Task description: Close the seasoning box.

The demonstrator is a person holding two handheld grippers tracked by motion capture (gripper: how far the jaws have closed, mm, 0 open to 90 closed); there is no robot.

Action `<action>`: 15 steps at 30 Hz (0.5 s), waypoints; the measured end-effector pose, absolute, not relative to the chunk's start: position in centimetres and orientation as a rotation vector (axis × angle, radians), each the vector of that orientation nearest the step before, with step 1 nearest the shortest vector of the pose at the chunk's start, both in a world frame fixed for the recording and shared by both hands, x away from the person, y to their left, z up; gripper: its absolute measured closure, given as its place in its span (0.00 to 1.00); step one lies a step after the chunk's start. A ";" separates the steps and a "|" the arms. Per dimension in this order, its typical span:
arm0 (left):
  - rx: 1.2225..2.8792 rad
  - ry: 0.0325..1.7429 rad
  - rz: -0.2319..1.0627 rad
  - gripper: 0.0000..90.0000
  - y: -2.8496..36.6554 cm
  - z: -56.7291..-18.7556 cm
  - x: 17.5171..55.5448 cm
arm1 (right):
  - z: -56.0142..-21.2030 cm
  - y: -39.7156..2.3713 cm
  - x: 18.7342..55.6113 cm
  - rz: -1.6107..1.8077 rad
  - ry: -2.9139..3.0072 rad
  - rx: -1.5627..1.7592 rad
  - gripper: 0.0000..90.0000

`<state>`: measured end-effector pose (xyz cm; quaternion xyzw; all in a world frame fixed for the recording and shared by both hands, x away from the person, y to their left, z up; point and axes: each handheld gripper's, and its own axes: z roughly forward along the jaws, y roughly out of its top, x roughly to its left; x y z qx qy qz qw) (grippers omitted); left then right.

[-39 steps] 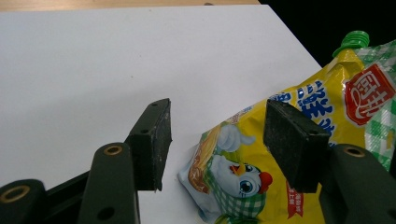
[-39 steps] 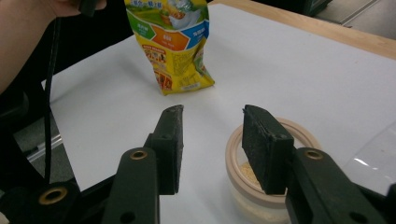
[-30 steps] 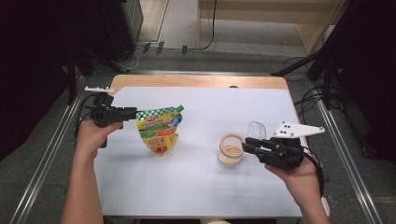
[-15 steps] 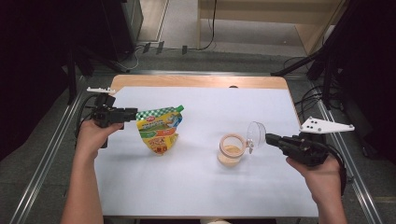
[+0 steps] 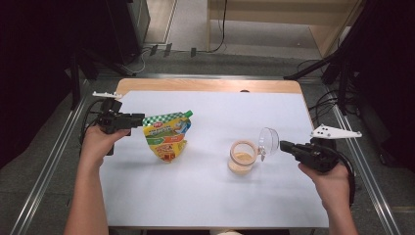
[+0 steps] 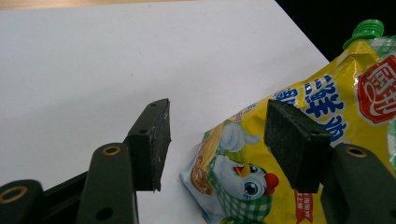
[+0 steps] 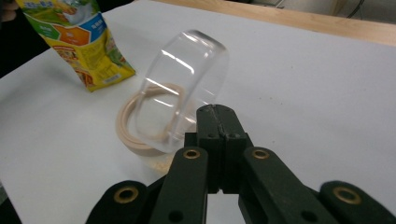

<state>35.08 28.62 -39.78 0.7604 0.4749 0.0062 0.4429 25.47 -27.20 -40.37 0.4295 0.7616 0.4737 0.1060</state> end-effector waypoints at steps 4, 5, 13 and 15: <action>1.882 1.178 0.014 0.46 28.6 -39.8 35.1 | -42.0 -26.9 26.1 1.388 2.255 1.298 1.00; 1.882 1.178 0.011 0.46 28.7 -39.8 35.1 | -42.5 -26.7 26.2 1.391 2.265 1.302 1.00; 1.875 1.179 0.012 0.46 28.7 -39.7 35.0 | -43.7 -25.6 26.7 1.388 2.287 1.308 1.00; 1.876 1.178 0.011 0.45 28.7 -39.8 35.0 | -43.7 -25.3 26.7 1.387 2.290 1.299 1.00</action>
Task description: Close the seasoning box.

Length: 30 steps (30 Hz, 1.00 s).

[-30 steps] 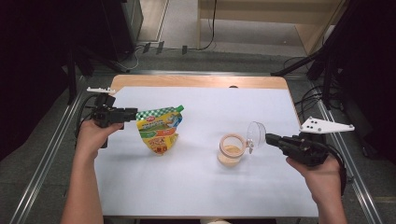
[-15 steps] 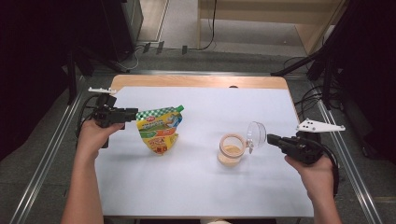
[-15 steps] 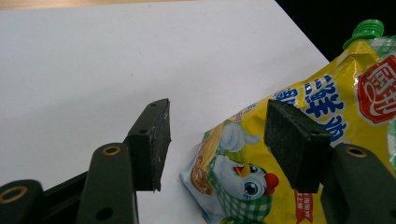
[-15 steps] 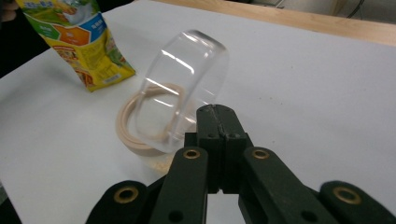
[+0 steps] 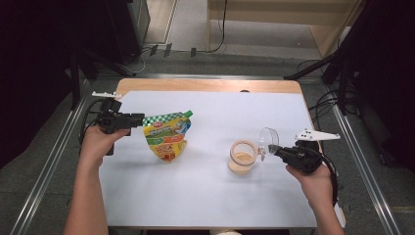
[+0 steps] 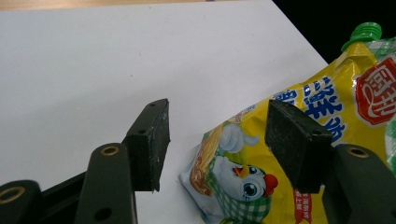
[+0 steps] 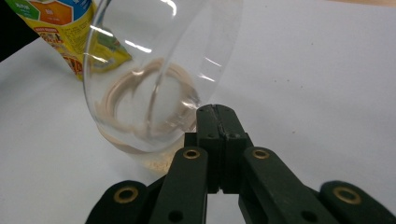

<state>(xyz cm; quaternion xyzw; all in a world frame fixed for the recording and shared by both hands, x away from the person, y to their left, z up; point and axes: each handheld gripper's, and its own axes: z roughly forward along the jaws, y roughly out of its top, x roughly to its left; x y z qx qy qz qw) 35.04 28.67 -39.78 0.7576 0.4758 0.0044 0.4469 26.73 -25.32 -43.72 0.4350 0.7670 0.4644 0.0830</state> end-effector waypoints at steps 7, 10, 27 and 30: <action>1.882 1.178 0.011 0.45 28.6 -39.8 35.0 | -43.7 -25.0 26.6 1.392 2.286 1.288 1.00; 1.875 1.183 0.008 0.45 28.5 -39.8 35.1 | -43.5 -24.8 26.5 1.407 2.286 1.278 1.00; 1.878 1.184 0.004 0.45 28.5 -40.0 35.1 | -43.2 -23.0 26.0 1.402 2.338 1.183 0.84; 1.881 1.190 0.001 0.45 28.5 -40.1 35.2 | -43.3 -23.7 26.2 1.408 2.327 1.196 0.79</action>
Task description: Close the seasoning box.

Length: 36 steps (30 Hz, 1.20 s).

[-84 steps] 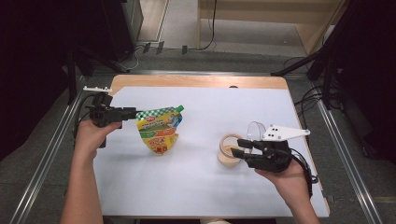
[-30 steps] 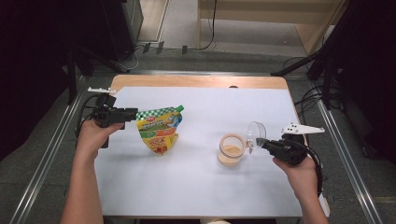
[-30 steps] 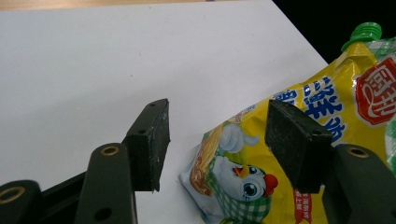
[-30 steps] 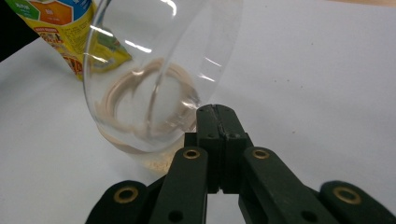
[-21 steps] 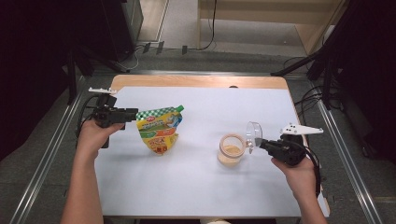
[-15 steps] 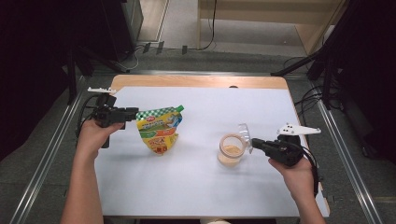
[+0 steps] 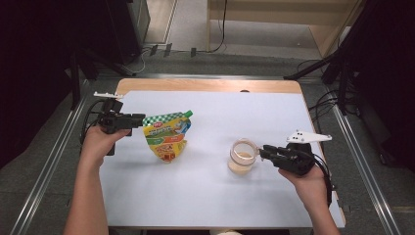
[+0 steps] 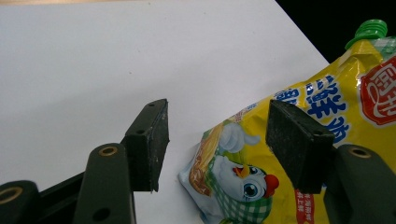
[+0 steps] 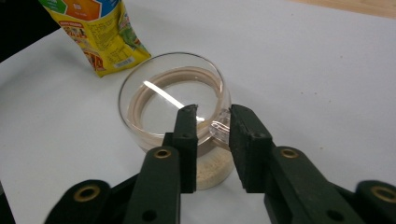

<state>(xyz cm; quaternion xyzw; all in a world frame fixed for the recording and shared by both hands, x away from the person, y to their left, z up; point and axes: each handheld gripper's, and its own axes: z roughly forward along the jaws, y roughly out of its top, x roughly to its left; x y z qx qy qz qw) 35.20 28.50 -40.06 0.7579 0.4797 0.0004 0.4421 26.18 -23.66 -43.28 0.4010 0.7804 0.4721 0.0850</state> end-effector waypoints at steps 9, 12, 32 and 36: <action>1.881 1.198 0.000 0.44 28.5 -40.2 35.3 | -43.9 -25.3 26.6 1.399 2.289 1.236 0.58; 1.878 1.204 0.002 0.44 28.5 -40.2 35.3 | -44.5 -26.1 26.9 1.404 2.274 1.256 0.54; 1.891 1.230 -0.020 0.44 28.1 -41.0 36.0 | -48.1 -29.4 27.6 1.328 2.141 1.340 0.34; 1.896 1.241 -0.023 0.44 28.0 -41.3 36.1 | -48.7 -29.4 27.9 1.321 2.133 1.370 0.30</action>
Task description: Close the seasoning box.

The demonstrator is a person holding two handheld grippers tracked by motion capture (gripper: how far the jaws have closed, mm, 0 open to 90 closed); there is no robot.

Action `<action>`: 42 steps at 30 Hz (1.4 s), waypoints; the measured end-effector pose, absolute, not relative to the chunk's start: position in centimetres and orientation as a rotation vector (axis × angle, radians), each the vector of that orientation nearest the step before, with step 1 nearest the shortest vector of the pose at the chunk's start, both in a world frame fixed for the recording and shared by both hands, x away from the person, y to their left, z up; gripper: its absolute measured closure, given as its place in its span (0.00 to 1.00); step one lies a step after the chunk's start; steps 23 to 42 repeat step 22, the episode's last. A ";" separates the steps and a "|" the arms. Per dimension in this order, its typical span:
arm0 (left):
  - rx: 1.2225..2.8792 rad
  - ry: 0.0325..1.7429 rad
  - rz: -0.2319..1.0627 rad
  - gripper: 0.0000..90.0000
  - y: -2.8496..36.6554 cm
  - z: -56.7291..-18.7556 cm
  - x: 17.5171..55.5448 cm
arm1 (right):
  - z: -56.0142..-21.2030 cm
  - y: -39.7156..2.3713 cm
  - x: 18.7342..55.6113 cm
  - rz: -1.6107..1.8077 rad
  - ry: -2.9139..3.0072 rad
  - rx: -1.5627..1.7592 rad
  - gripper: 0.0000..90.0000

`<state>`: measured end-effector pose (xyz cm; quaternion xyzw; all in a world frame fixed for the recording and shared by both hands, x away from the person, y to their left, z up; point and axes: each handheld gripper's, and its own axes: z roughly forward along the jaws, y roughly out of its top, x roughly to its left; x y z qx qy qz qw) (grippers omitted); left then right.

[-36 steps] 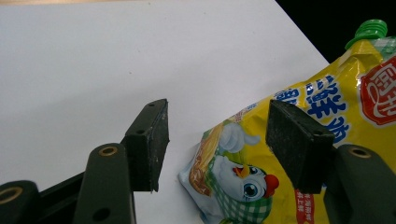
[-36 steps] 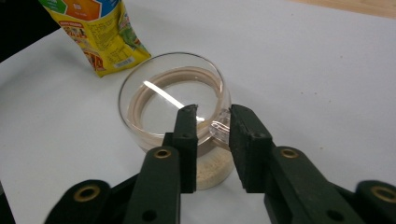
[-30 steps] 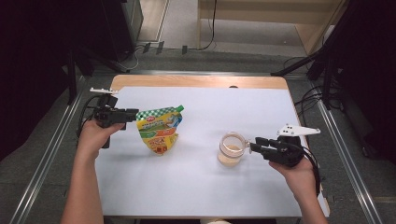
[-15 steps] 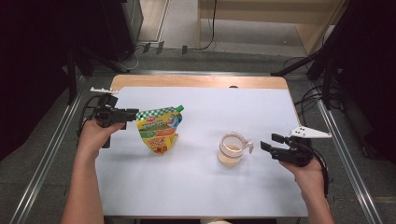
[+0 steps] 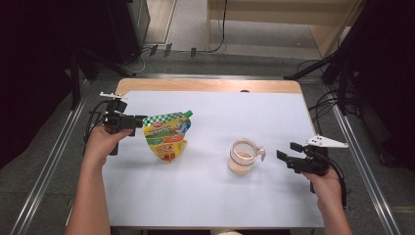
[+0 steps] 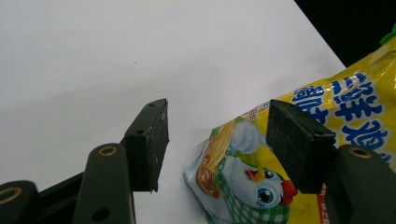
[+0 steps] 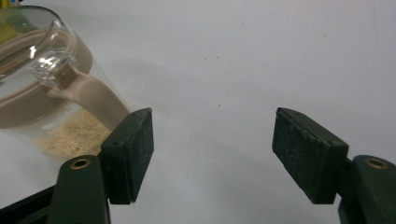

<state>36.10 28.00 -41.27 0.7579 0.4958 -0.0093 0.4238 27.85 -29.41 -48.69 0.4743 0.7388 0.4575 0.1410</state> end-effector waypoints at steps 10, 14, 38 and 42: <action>1.902 1.261 -0.031 0.44 27.7 -41.7 36.3 | -49.9 -29.8 28.7 1.298 2.170 1.385 0.24; 1.903 1.275 -0.031 0.44 27.9 -42.0 36.4 | -50.0 -29.9 28.8 1.292 2.168 1.392 0.24; 1.901 1.290 -0.015 0.41 27.9 -42.6 36.5 | -50.0 -30.0 28.8 1.292 2.165 1.397 0.24; 1.901 1.290 -0.015 0.41 27.9 -42.6 36.5 | -50.0 -30.0 28.8 1.292 2.165 1.397 0.24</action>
